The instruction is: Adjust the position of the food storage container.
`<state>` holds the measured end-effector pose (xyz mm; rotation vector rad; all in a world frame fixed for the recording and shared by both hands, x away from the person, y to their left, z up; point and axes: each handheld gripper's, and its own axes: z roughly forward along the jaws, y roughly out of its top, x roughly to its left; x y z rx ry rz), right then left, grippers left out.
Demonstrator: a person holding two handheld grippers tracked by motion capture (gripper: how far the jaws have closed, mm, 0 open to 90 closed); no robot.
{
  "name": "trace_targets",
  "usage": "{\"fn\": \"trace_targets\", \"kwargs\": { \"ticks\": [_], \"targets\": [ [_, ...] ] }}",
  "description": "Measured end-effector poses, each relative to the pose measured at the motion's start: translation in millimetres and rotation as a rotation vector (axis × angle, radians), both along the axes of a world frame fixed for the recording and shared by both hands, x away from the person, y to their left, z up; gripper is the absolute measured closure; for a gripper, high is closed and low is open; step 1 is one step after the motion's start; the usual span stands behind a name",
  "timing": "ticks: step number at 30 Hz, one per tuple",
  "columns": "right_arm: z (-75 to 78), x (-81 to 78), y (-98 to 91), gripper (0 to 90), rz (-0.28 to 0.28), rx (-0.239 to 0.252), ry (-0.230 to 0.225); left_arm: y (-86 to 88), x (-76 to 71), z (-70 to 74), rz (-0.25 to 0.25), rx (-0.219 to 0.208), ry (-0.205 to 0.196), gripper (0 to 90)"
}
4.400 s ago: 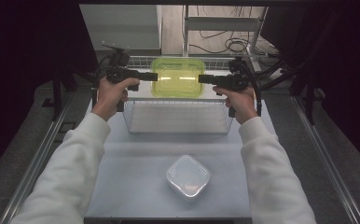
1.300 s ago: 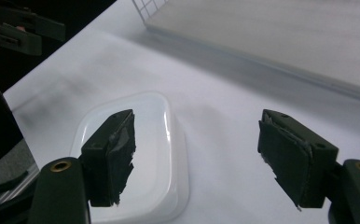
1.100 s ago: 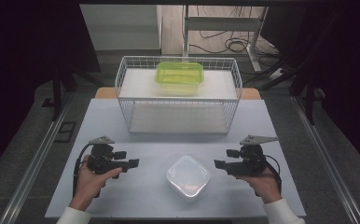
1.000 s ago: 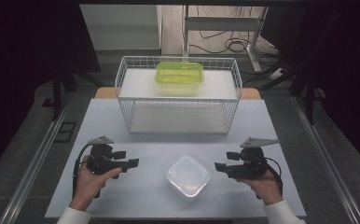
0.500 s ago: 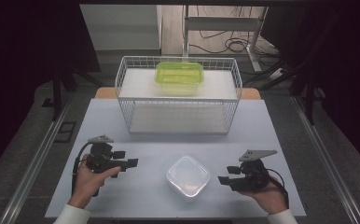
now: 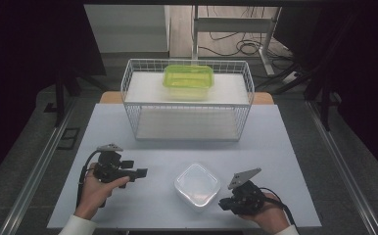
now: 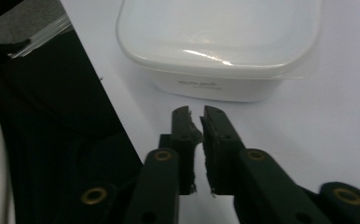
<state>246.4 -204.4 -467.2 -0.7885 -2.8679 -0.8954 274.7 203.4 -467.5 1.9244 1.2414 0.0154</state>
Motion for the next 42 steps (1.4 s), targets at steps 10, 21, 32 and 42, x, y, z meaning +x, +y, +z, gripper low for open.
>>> {"fn": "trace_targets", "kwargs": {
  "ticks": [10,21,32,42],
  "targets": [
    [-5.2,-20.6,39.0,89.1,0.075,-0.01,0.026,-1.8,4.6,-2.5,-0.002,0.003,0.013,25.6],
    [-11.7,-24.2,76.0,89.1,0.099,-0.058,0.009,2.7,1.5,0.6,0.013,-0.003,0.005,25.7],
    [-12.1,-18.8,68.9,89.2,0.079,-0.069,0.015,8.0,-0.6,-1.3,0.029,-0.008,0.009,25.8],
    [-14.8,-10.3,48.6,89.2,-0.012,-0.092,0.003,5.0,0.9,-2.7,0.023,-0.005,0.013,25.8]
  ]
}}
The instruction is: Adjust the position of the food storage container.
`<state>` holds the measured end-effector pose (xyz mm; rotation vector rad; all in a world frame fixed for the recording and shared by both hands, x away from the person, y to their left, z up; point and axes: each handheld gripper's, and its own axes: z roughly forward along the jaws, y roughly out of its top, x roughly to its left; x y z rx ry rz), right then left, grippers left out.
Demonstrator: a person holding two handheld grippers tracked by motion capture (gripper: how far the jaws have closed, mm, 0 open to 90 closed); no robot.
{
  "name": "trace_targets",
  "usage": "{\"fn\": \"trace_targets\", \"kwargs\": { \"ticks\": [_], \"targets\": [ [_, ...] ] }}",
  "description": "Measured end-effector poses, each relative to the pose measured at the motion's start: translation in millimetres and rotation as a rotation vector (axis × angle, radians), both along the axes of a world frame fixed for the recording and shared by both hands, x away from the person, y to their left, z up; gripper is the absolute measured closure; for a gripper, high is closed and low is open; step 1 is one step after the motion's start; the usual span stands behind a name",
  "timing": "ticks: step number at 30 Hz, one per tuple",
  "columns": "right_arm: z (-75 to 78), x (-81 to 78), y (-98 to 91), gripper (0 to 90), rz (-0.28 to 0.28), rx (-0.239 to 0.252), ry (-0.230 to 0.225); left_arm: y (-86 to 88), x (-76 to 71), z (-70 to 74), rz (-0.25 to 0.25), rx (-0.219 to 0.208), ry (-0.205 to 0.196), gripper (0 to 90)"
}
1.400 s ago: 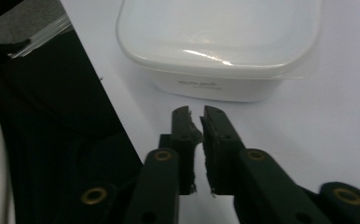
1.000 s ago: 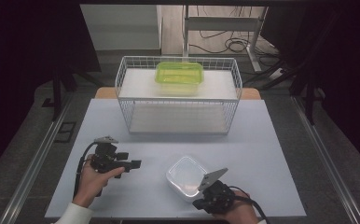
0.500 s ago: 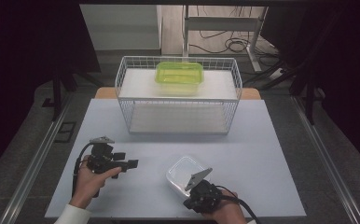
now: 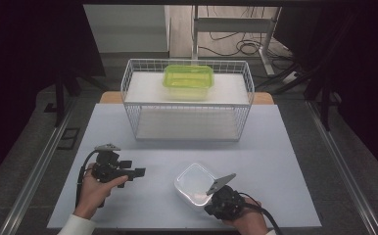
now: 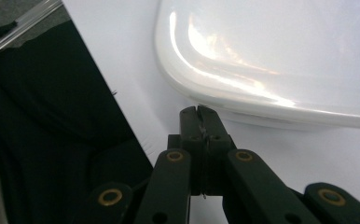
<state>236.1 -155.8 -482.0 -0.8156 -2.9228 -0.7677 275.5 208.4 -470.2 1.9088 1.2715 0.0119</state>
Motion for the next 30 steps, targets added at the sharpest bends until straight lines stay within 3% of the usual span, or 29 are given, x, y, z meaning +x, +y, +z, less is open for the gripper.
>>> {"fn": "trace_targets", "kwargs": {
  "ticks": [3,24,30],
  "targets": [
    [-1.0,3.8,0.7,89.2,-0.003,-0.012,-0.008,0.2,0.2,-0.1,0.001,0.0,0.001,25.8],
    [-5.8,53.5,23.4,89.2,-0.083,0.047,-0.054,5.6,1.3,-4.8,0.015,-0.004,0.013,25.9],
    [-5.6,56.7,23.6,89.2,-0.093,0.056,-0.059,6.7,1.1,-4.7,0.021,-0.007,0.013,25.9]
  ]
}}
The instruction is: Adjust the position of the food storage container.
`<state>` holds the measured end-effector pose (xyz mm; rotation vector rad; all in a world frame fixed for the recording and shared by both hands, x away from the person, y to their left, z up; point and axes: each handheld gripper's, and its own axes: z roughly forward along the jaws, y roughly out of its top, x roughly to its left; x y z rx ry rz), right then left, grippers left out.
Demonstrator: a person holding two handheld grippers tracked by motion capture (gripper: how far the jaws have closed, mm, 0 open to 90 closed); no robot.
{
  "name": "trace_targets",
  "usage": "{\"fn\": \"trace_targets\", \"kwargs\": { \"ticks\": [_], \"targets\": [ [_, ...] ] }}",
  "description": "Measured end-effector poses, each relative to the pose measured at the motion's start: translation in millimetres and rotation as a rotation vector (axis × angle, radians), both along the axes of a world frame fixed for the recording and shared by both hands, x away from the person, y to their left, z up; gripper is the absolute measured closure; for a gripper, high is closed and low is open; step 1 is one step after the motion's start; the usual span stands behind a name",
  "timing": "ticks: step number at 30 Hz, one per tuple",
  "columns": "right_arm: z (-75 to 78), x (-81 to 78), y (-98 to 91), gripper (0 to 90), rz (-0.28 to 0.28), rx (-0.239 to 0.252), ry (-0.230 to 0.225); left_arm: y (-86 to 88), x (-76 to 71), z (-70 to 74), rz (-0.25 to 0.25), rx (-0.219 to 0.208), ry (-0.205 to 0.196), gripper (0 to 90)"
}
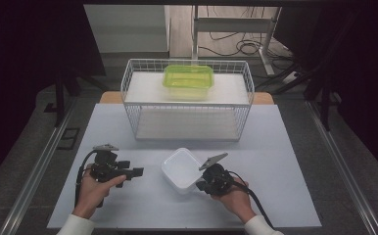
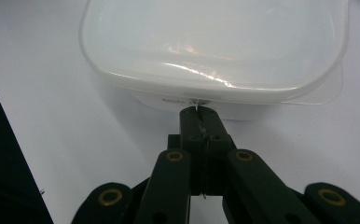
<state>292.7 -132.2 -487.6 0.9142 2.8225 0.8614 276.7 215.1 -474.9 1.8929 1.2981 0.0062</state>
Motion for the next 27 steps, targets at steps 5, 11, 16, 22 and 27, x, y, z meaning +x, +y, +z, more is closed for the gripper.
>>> {"fn": "trace_targets", "kwargs": {
  "ticks": [5,11,16,22,27],
  "targets": [
    [8.9,-20.8,7.3,89.2,0.057,-0.009,-0.021,-0.2,-0.2,0.2,0.0,-0.001,-0.001,25.9],
    [8.3,-35.2,44.9,89.2,0.131,-0.008,-0.033,-1.4,0.4,0.1,-0.001,-0.002,-0.001,25.9],
    [-3.6,-35.2,75.3,89.2,0.16,-0.047,-0.038,-1.6,0.0,-0.2,-0.005,0.004,0.0,25.9],
    [-6.8,-28.5,82.4,89.3,0.118,-0.056,-0.065,0.3,-1.5,-2.0,0.0,0.006,0.003,25.9],
    [-5.6,-26.7,77.5,89.3,0.093,-0.061,-0.074,-0.3,-2.1,-0.7,-0.008,-0.034,0.008,25.9]
  ]
}}
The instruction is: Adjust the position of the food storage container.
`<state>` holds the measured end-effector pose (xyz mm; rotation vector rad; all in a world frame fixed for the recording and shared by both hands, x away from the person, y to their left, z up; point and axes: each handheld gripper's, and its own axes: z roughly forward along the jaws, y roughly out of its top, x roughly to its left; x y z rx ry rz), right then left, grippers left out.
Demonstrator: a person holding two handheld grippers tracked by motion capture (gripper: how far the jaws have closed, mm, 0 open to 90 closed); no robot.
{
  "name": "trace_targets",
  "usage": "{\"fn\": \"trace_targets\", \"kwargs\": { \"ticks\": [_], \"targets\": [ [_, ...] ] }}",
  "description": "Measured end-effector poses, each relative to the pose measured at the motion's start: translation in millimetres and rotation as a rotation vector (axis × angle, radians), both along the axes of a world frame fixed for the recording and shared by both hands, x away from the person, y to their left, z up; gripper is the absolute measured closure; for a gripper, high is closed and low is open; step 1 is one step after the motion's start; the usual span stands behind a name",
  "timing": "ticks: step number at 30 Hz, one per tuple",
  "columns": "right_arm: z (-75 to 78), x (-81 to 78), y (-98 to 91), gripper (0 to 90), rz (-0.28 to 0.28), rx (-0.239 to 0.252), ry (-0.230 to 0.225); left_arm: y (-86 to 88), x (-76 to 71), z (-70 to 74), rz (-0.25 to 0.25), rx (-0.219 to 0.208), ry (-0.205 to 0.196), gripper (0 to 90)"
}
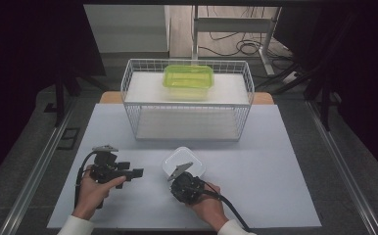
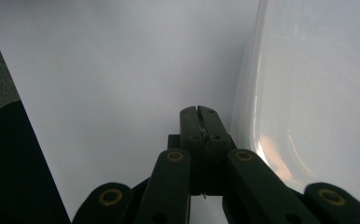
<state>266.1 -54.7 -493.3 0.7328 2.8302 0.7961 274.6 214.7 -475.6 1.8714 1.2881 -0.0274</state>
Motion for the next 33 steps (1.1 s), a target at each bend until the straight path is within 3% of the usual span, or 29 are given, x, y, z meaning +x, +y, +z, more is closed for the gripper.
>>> {"fn": "trace_targets", "kwargs": {
  "ticks": [33],
  "targets": [
    [7.4,24.7,-69.8,89.2,-0.18,0.002,-0.022,-2.9,2.2,-3.7,-0.015,0.02,0.012,25.4]
  ]
}}
